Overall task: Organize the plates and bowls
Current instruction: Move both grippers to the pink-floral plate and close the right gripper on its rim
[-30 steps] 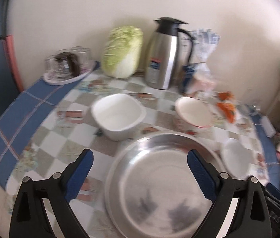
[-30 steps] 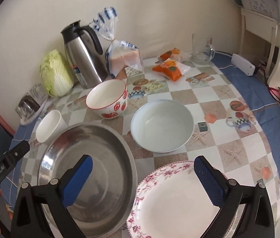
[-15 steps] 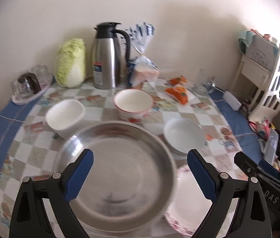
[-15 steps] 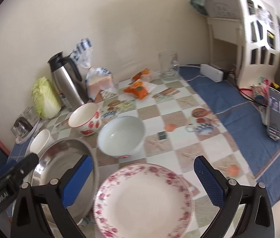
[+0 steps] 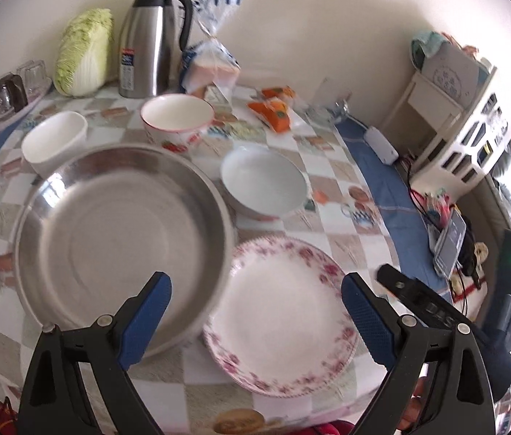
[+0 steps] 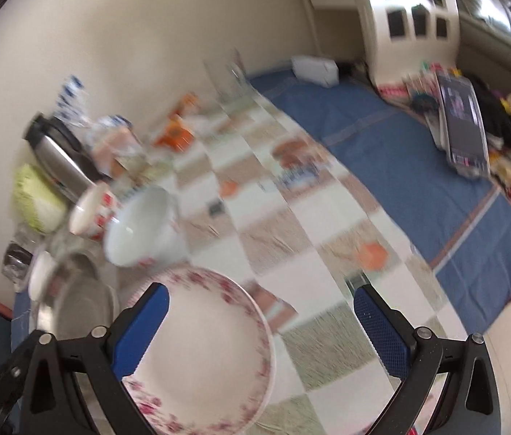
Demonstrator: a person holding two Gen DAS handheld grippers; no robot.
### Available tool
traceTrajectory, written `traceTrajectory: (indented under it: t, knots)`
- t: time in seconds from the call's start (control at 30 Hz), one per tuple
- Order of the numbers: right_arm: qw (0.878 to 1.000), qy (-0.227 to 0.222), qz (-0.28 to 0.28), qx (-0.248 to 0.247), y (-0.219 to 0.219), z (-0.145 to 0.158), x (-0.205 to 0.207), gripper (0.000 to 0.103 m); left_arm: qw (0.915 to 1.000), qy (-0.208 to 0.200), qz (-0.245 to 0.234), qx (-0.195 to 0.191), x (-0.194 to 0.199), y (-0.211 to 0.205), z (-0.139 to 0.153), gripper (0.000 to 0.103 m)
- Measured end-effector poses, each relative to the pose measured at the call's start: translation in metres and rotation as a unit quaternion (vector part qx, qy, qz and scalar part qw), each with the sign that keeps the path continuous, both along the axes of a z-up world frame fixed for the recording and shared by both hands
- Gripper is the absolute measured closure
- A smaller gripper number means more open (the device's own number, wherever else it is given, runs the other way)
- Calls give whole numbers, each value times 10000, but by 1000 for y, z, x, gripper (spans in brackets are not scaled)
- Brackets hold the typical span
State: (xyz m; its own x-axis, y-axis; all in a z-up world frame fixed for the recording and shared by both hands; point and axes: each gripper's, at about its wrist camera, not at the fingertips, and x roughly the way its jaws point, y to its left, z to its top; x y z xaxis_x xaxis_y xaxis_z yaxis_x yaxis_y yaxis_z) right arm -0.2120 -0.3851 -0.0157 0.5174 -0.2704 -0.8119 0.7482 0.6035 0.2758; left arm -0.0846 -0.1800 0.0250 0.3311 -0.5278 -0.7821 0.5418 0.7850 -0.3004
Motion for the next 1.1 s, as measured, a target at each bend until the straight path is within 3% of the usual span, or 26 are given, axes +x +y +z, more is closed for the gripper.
traceTrajectory:
  t: [0.33,0.5,0.6,0.67,0.87,1.03,1.1]
  knots:
    - [9989,217,147,394,-7,-21,-2,0,9983,325,-184,451,-31,-32,-29,8]
    - [9986,243,113,462,-9,-27,-3,3,9962,554,138,662,-29,-33,-49,8]
    - [9980,270,165,554,-9,-31,-2,13,9955,647,301,626,-25,-30,-54,8]
    - [9973,275,199,647,-10,-34,-1,15,9948,654,464,626,-23,-26,-56,8]
    - [9963,261,263,770,-9,-40,2,19,9898,1026,785,605,-13,-18,-70,15]
    - [9944,325,325,951,-7,-48,6,37,9861,1235,932,612,-10,-15,-79,16]
    - [9938,340,373,993,-7,-51,7,55,9842,1325,993,622,-7,-14,-83,16]
